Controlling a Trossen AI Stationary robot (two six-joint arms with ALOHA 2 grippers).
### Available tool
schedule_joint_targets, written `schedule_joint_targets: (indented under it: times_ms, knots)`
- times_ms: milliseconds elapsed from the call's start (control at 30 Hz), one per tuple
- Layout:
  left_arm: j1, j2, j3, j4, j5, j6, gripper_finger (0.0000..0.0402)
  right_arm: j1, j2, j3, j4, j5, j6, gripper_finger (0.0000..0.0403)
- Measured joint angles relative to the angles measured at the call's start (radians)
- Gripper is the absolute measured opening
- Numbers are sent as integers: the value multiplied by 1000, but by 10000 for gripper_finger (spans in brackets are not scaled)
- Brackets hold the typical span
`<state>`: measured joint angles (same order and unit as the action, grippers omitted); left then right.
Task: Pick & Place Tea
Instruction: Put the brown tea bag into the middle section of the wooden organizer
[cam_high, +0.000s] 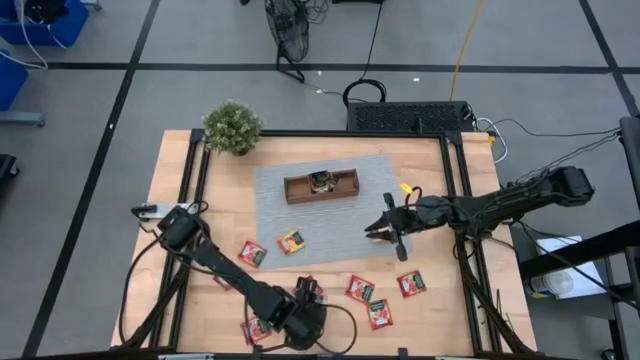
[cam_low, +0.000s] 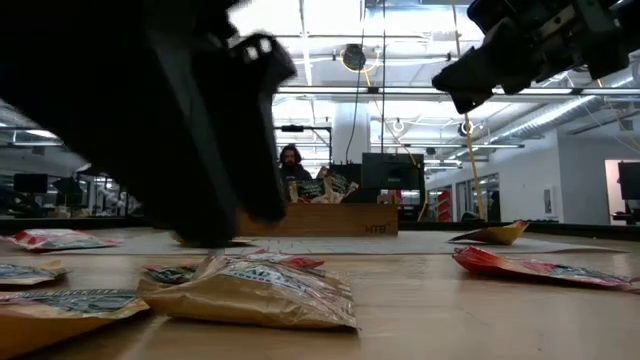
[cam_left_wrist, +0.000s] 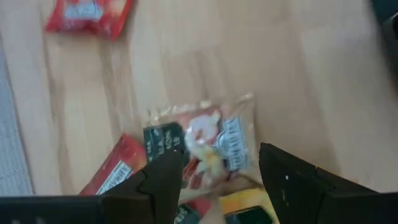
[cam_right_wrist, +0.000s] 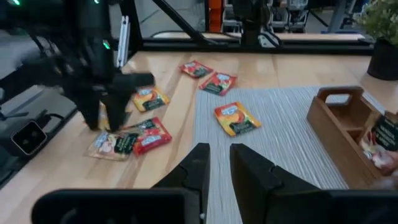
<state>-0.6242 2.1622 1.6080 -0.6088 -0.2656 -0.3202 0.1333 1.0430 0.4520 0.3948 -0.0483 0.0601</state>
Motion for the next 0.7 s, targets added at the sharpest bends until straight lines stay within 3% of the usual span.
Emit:
schedule_joint_targets:
  times_ms: [300,700]
  knots:
    - [13,44,0,19,81,-24,214,6,0,1,8,0,0,50]
    - [24,45,0,-3,52,-121,213,6,0,2,12,0,0,50]
